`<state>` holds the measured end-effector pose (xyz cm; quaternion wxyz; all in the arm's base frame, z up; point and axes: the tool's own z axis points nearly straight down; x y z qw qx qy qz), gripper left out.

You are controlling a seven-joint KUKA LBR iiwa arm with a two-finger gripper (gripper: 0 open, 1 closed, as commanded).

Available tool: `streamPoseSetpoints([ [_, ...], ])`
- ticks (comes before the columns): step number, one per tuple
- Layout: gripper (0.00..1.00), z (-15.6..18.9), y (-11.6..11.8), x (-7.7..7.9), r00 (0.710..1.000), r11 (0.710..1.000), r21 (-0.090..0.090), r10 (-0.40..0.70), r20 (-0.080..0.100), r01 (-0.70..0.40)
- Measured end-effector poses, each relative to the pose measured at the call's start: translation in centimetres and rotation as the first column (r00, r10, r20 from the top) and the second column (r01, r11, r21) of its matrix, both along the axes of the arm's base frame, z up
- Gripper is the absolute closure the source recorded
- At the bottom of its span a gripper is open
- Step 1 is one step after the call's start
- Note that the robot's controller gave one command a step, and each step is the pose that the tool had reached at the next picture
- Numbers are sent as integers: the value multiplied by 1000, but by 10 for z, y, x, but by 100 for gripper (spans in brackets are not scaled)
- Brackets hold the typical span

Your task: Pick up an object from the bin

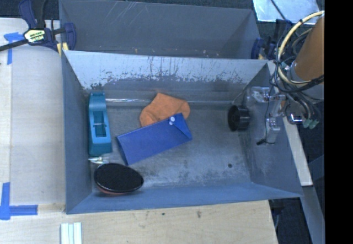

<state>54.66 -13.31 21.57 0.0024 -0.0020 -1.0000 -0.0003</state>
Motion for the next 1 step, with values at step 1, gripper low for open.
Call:
streamPoseSetpoints([
  [1,0,5,1,1,1000,1000,-2,4,9,-4],
])
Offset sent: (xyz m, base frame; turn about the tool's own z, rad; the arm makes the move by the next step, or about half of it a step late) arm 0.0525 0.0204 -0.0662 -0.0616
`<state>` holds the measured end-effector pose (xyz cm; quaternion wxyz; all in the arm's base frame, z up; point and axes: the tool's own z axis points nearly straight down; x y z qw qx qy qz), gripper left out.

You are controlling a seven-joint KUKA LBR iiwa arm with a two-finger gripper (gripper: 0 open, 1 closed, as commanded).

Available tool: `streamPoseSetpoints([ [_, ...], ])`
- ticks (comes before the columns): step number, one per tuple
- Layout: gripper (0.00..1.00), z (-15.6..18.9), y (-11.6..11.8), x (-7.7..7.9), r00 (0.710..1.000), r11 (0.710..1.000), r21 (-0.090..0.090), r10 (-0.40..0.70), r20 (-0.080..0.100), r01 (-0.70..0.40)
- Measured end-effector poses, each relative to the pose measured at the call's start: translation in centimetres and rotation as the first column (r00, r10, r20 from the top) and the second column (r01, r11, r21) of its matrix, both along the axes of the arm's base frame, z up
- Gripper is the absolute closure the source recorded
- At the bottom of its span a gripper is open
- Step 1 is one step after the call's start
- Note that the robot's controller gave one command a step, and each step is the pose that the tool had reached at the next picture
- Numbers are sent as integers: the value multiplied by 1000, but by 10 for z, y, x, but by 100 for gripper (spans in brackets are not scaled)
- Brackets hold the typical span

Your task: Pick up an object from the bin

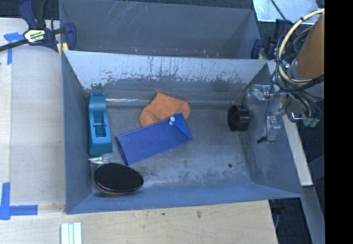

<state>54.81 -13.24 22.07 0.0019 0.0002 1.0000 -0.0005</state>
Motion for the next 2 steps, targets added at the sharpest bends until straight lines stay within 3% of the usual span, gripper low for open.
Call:
streamPoseSetpoints([
  [1,0,-44,12,38,999,999,-2,39,8,-39],
  [2,100,-80,10,20,991,991,0,134,-1,-134],
])
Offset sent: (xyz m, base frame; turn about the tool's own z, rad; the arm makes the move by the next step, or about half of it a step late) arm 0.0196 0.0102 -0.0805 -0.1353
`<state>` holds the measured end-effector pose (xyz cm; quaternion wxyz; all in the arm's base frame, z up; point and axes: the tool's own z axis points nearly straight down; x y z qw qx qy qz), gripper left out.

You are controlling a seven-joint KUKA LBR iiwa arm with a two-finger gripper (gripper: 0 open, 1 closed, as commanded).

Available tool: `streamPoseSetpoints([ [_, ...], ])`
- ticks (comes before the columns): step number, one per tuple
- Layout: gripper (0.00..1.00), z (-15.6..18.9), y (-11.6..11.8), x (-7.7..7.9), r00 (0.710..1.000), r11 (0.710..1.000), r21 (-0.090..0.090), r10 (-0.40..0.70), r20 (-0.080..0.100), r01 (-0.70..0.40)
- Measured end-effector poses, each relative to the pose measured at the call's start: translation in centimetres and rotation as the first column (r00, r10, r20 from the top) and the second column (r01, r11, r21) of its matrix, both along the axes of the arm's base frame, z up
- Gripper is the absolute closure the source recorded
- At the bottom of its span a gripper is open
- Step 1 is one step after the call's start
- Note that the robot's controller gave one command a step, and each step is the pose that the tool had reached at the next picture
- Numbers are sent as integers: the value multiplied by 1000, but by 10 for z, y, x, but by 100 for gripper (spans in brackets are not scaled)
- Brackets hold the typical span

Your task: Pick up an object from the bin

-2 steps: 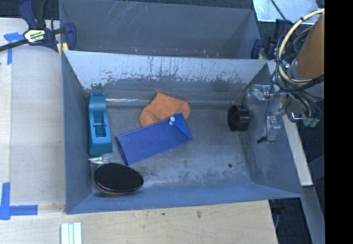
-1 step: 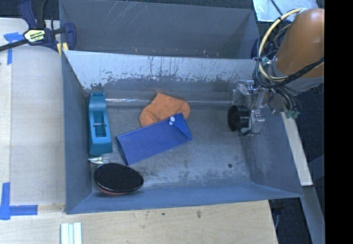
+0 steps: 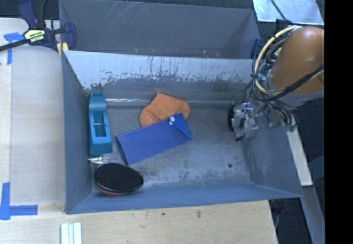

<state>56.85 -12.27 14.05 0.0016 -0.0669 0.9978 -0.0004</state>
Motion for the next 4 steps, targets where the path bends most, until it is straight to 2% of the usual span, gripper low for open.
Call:
streamPoseSetpoints([
  [1,100,0,0,0,1000,1000,0,1,0,-1],
  [2,0,19,-6,-57,1000,1000,0,-9,-1,9],
  [3,0,19,-6,-57,1000,1000,0,-9,-1,9],
  [4,0,33,4,-60,997,997,0,76,-3,-76],
])
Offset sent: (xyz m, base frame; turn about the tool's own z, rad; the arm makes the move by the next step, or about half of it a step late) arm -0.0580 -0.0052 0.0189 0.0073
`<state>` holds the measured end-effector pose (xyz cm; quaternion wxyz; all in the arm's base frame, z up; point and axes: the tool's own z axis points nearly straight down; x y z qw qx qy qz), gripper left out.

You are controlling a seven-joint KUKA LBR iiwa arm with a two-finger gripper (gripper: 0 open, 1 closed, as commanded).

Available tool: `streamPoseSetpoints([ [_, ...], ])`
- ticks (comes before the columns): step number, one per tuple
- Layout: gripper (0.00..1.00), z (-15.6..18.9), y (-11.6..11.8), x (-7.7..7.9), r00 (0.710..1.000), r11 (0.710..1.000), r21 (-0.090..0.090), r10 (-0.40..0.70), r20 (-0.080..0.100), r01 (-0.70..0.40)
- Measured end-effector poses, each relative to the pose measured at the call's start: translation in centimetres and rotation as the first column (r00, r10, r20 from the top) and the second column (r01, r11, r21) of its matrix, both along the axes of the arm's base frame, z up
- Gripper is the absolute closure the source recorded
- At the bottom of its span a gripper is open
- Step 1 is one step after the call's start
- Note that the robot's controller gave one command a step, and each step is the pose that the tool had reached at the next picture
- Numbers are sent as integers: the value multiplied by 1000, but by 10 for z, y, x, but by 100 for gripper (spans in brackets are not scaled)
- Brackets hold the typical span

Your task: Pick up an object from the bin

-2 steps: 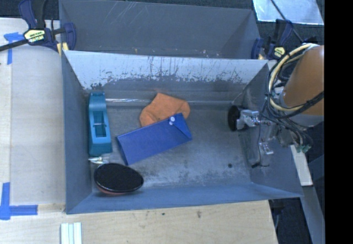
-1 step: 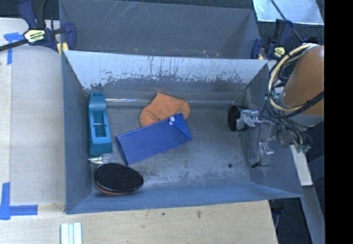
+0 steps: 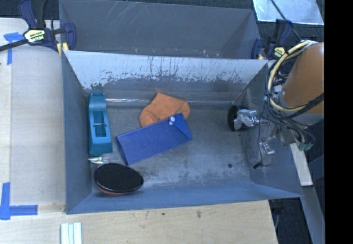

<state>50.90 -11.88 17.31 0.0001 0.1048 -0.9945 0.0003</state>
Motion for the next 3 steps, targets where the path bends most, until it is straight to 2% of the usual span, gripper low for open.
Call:
streamPoseSetpoints([
  [1,0,-25,31,65,1000,1000,-1,16,9,-16],
  [2,0,-40,39,80,1000,1000,1,-18,6,18],
  [3,0,-43,40,77,1000,1000,1,-20,5,20],
])
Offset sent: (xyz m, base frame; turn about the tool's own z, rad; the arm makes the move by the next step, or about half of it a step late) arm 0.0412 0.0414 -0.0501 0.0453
